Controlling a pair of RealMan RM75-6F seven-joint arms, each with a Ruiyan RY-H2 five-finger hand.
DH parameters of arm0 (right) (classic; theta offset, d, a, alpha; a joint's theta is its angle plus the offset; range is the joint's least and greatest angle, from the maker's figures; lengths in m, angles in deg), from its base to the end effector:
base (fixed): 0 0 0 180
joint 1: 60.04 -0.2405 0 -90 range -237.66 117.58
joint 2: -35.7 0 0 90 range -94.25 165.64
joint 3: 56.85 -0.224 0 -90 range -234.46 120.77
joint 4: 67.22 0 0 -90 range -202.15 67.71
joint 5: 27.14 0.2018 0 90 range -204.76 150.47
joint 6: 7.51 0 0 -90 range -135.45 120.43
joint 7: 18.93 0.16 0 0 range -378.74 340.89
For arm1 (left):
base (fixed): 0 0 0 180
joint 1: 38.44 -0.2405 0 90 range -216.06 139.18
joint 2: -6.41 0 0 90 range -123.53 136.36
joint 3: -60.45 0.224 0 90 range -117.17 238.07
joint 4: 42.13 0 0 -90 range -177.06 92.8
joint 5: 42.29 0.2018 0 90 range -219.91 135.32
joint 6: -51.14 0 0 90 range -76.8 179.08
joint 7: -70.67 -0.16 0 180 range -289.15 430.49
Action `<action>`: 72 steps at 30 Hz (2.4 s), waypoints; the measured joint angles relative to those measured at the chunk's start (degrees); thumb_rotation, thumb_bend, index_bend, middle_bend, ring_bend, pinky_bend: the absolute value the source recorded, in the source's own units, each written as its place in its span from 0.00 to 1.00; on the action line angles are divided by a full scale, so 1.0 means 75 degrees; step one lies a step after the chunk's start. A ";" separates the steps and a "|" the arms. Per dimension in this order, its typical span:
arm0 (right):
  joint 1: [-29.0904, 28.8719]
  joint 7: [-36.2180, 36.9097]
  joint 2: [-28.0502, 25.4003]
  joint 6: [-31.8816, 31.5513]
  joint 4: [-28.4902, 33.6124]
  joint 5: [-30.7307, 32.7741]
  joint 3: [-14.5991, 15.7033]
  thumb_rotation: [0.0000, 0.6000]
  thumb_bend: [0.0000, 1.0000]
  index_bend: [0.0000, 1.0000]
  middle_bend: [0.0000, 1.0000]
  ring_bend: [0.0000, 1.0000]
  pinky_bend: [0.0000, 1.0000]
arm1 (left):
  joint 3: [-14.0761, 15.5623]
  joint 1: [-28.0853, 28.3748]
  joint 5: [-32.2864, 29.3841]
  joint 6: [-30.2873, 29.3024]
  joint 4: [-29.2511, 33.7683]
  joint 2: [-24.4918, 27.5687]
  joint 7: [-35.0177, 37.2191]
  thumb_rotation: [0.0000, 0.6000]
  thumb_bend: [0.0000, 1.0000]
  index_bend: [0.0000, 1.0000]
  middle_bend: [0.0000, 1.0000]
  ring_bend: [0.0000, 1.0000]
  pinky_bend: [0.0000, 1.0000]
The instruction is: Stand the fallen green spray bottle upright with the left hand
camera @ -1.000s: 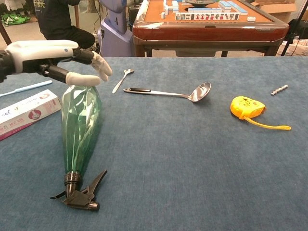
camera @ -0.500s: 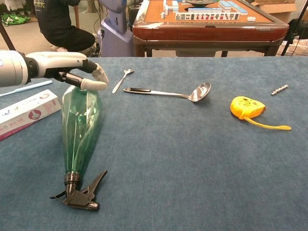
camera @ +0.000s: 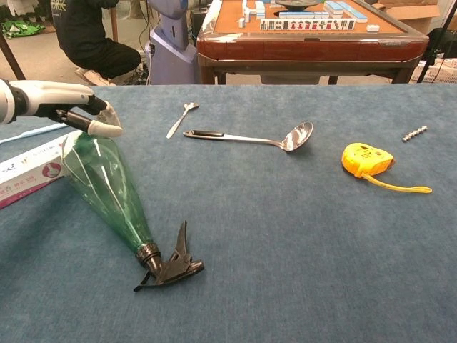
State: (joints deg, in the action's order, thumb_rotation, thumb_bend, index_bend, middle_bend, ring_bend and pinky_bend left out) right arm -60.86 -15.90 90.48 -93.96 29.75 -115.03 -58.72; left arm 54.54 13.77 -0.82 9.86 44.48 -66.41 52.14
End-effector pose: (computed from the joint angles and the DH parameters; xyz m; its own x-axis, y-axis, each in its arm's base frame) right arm -0.2829 -0.1704 0.1903 0.4244 -0.0217 0.9052 -0.9050 0.0214 0.4248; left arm -0.1635 0.3776 0.0414 0.4675 0.4415 0.7659 0.8833 -0.1995 -0.4242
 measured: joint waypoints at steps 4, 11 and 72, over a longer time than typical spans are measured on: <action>-0.0001 -0.0040 -0.0011 -0.0016 0.0041 -0.0019 -0.0001 1.00 0.21 0.14 0.14 0.12 0.14 | 0.0134 -0.0030 -0.0227 -0.0011 0.0086 0.0245 -0.0064 0.34 0.24 0.27 0.32 0.04 0.00; 0.0025 -0.0106 -0.0017 -0.0057 0.0096 -0.0042 0.0015 1.00 0.21 0.14 0.14 0.12 0.14 | 0.0166 -0.0278 0.0383 -0.0240 0.0330 0.0484 0.0226 0.61 0.24 0.24 0.30 0.05 0.00; 0.0104 -0.0156 -0.0124 -0.0153 0.0198 -0.0065 0.0042 1.00 0.21 0.14 0.14 0.12 0.14 | 0.1256 -0.1364 0.7898 -0.1615 -0.0213 -0.0937 -0.1753 1.00 0.24 0.24 0.23 0.04 0.00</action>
State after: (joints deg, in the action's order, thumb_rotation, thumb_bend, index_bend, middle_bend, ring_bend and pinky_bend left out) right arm -60.09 -17.07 89.55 -95.11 31.23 -115.52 -58.41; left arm 63.96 3.54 58.41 -2.25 42.89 -73.43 38.99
